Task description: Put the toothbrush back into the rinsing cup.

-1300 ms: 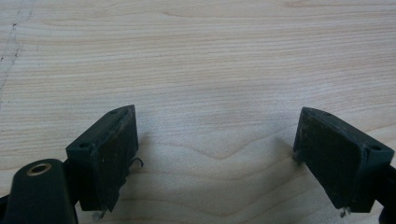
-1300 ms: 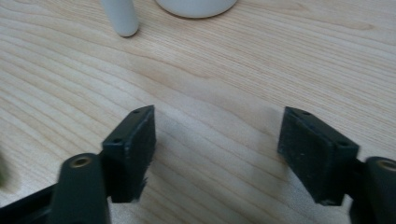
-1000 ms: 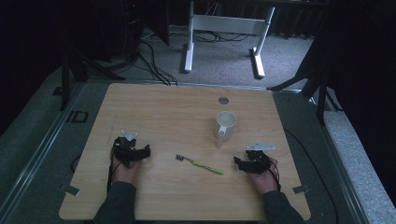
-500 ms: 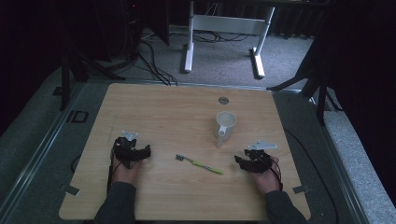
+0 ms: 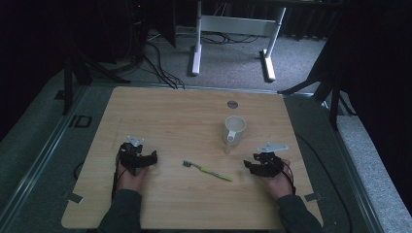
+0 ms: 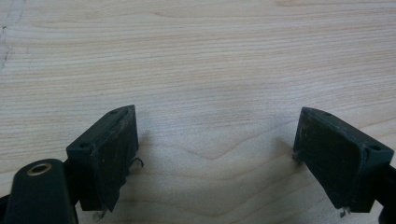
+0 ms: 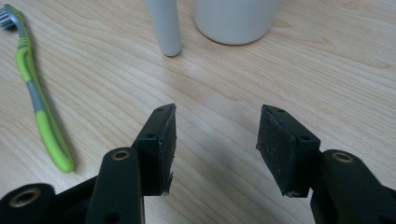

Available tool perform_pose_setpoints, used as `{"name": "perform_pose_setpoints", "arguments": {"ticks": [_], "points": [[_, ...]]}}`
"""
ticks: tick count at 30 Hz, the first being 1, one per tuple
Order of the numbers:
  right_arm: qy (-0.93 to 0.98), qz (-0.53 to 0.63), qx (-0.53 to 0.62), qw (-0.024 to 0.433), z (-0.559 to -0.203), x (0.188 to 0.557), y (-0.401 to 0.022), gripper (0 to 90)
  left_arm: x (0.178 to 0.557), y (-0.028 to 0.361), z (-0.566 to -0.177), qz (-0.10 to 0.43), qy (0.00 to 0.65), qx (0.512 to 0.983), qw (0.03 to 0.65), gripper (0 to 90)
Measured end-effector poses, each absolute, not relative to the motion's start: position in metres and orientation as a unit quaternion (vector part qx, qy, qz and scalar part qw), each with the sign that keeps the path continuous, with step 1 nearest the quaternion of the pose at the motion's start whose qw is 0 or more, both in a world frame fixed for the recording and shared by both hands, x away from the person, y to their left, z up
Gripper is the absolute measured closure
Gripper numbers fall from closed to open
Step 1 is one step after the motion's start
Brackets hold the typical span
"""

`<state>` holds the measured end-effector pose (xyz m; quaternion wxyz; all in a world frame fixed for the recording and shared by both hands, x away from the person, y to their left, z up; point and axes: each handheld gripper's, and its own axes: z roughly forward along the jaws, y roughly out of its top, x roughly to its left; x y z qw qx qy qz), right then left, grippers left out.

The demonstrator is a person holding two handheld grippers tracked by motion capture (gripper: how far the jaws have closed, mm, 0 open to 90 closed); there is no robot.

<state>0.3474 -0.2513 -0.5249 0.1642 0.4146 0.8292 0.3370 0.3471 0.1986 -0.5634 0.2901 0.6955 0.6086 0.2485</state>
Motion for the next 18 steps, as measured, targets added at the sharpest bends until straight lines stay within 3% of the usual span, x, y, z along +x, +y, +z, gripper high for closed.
{"name": "perform_pose_setpoints", "arguments": {"ticks": [18], "points": [[0.853, 0.323, 0.380, 0.155, -0.506, 0.353, -0.246, 47.5, 0.347, 0.197, -0.563, 0.248, 0.606, 0.697, 0.291, 14.5]]}}
